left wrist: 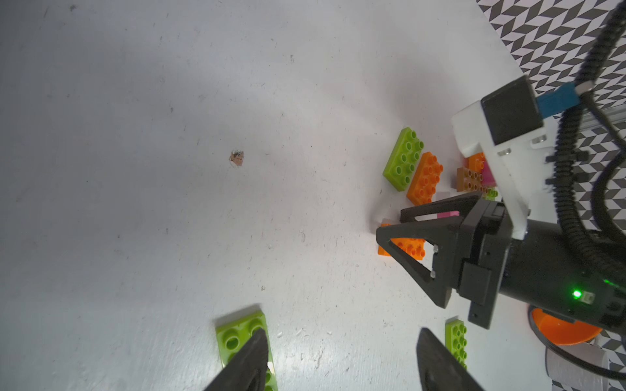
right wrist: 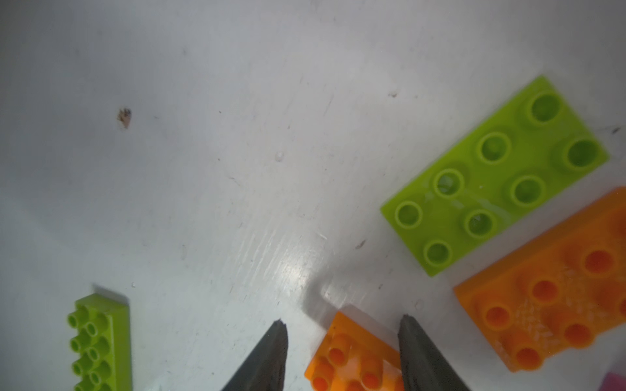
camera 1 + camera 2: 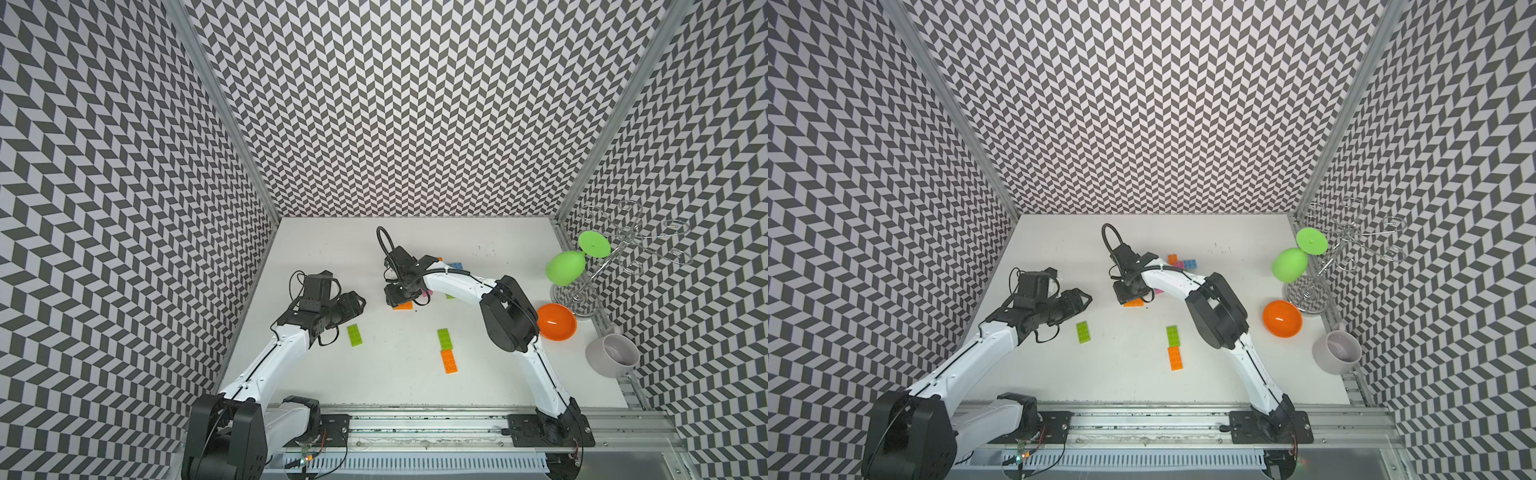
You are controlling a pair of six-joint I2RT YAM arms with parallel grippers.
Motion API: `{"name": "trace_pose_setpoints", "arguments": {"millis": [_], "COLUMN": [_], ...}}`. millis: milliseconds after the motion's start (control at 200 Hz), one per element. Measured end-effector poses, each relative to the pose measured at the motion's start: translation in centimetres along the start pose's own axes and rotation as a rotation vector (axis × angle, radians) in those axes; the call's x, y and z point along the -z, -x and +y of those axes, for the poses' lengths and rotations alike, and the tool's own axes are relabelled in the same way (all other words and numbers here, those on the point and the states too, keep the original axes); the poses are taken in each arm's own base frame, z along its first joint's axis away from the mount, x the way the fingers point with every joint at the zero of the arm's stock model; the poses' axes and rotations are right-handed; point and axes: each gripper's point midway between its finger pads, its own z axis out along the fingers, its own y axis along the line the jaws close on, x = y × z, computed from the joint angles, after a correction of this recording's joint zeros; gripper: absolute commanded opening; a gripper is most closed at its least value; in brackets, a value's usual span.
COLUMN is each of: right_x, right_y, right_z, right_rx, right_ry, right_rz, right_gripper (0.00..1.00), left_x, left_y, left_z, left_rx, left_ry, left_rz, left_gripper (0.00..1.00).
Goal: Assemble a small pinwheel with lego
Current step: Move the lego brick at the center of the board.
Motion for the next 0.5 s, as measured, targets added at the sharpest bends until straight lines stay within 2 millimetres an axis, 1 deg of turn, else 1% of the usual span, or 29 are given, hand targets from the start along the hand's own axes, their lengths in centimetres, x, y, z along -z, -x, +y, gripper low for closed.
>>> {"name": "trace_pose_setpoints", "arguments": {"millis": [70, 135, 326, 431, 496], "right_x": [0.2, 0.6, 1.8, 2.1, 2.2], "right_y": [-0.6, -1.7, -5.1, -6.1, -6.3], "right_z": [0.0, -0.1, -0.2, -0.3, -0.6], "right_rx": [-0.002, -0.007, -0.019, -0.023, -0.031], "right_ry": [0.007, 0.014, 0.045, 0.045, 0.025], "right_rz": [0.002, 0.015, 0.069, 0.079, 0.075], "right_gripper": [0.58, 0.58, 0.53, 0.52, 0.54], "left_x": [-0.1, -0.2, -0.6, -0.8, -0.9], "left_y": [-0.1, -0.3, -1.4, -1.8, -2.0], "left_z": [-0.2, -0.3, -0.8, -0.8, -0.7], "left_rx": [-0.002, -0.003, -0.017, -0.019, -0.018], "left_ry": [-0.014, -0.028, -0.058, -0.068, -0.069], "left_rz": [0.002, 0.008, 0.034, 0.044, 0.047], "left_gripper": [0.69, 0.69, 0.69, 0.69, 0.69]}}
